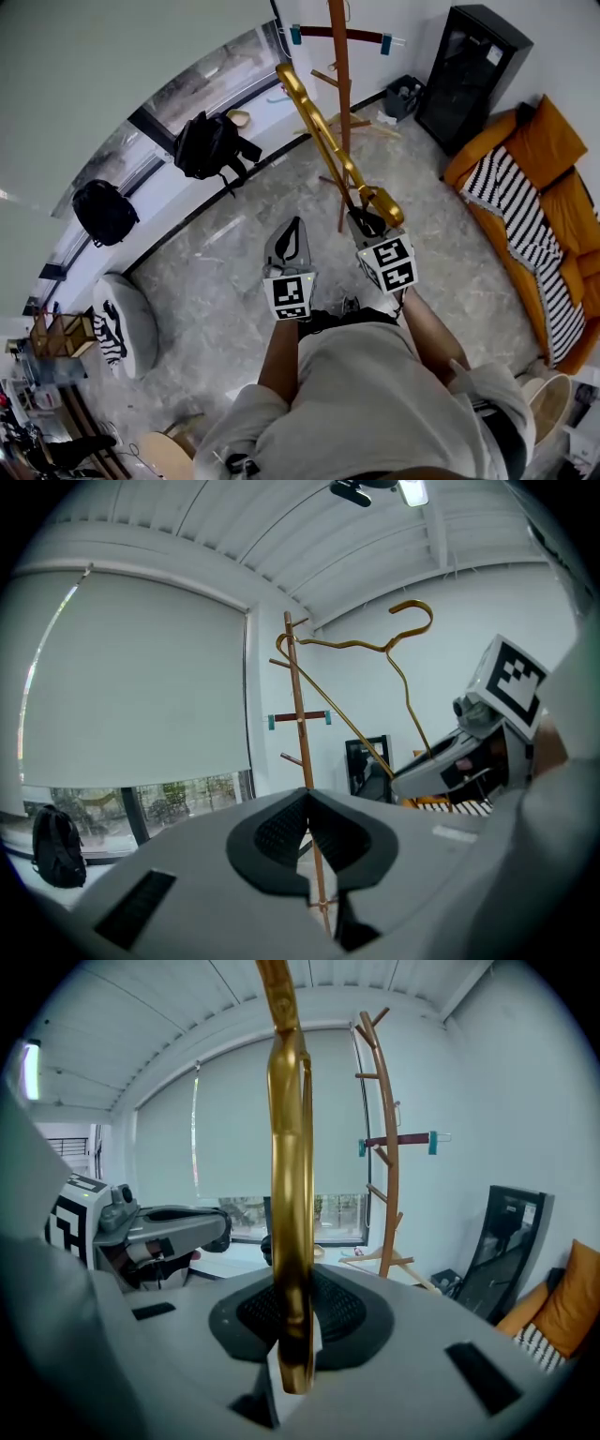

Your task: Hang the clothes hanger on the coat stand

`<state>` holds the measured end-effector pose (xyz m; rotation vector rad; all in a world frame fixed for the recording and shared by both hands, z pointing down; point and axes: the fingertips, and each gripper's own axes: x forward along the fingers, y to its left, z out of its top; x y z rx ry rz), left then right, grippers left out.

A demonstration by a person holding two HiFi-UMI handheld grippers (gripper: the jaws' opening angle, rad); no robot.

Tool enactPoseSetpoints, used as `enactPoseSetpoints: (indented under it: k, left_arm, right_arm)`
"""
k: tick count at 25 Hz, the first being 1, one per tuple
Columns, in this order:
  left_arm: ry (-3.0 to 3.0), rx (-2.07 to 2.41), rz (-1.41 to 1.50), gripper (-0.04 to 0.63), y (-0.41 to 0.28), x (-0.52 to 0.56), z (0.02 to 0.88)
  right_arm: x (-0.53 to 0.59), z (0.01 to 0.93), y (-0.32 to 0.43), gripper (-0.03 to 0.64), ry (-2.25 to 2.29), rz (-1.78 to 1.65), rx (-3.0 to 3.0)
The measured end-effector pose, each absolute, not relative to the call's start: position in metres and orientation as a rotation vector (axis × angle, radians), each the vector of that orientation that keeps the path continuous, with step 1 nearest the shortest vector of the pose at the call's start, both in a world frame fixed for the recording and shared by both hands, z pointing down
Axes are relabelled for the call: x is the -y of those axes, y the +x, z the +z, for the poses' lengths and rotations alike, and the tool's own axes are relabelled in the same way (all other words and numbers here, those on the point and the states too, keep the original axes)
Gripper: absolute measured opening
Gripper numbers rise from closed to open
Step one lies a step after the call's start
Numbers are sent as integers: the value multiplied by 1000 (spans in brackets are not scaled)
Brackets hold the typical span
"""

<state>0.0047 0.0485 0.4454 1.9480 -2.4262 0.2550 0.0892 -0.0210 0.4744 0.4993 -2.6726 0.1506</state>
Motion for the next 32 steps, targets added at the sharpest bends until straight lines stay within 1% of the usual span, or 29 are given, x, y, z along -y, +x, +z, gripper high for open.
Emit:
enactPoseSetpoints:
  k: [11, 23, 32]
  left_arm:
    - [1921, 2403, 236, 9, -55, -3, 469]
    - [1983, 2291, 249, 9, -142, 88, 497]
    - [2036, 2217, 247, 9, -199, 150, 502]
  right_arm:
    - [63, 497, 41, 41, 491, 175, 2588]
    - [131, 536, -41, 41, 496, 240, 2450]
    - [181, 564, -93, 41, 486, 280, 2301]
